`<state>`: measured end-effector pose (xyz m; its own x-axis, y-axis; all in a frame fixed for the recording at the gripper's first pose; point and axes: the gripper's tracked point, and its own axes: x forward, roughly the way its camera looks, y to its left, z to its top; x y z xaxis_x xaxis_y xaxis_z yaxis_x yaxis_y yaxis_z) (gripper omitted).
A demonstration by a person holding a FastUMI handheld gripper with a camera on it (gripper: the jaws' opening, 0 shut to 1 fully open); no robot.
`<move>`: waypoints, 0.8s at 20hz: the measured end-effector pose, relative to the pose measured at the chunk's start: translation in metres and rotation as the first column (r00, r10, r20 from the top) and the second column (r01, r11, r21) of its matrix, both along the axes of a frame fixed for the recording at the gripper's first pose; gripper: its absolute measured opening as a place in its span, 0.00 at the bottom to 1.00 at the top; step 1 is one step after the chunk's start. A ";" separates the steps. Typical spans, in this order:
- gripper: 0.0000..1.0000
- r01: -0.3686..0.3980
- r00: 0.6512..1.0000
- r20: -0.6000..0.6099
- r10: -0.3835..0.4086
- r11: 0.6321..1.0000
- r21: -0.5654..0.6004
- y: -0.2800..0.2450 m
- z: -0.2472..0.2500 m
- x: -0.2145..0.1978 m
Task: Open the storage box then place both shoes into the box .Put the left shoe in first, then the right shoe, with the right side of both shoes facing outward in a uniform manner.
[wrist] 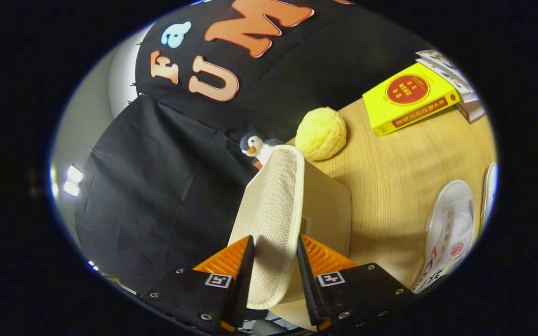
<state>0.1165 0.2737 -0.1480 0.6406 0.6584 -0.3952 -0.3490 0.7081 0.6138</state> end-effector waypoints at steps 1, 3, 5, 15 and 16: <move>0.42 0.013 1.000 0.021 -0.014 1.000 0.018 0.001 0.016 0.000; 0.18 0.018 0.998 0.060 -0.021 0.999 0.039 0.010 0.041 -0.006; 0.11 0.015 0.995 0.098 -0.016 1.000 0.013 0.021 0.057 -0.011; 0.07 -0.030 0.963 0.267 0.040 0.999 -0.043 0.128 0.139 -0.030; 0.09 -0.034 0.956 0.288 0.052 0.997 -0.067 0.142 0.143 -0.032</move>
<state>0.0849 0.4157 -0.0052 0.7048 0.6686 -0.2372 -0.5364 0.7210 0.4387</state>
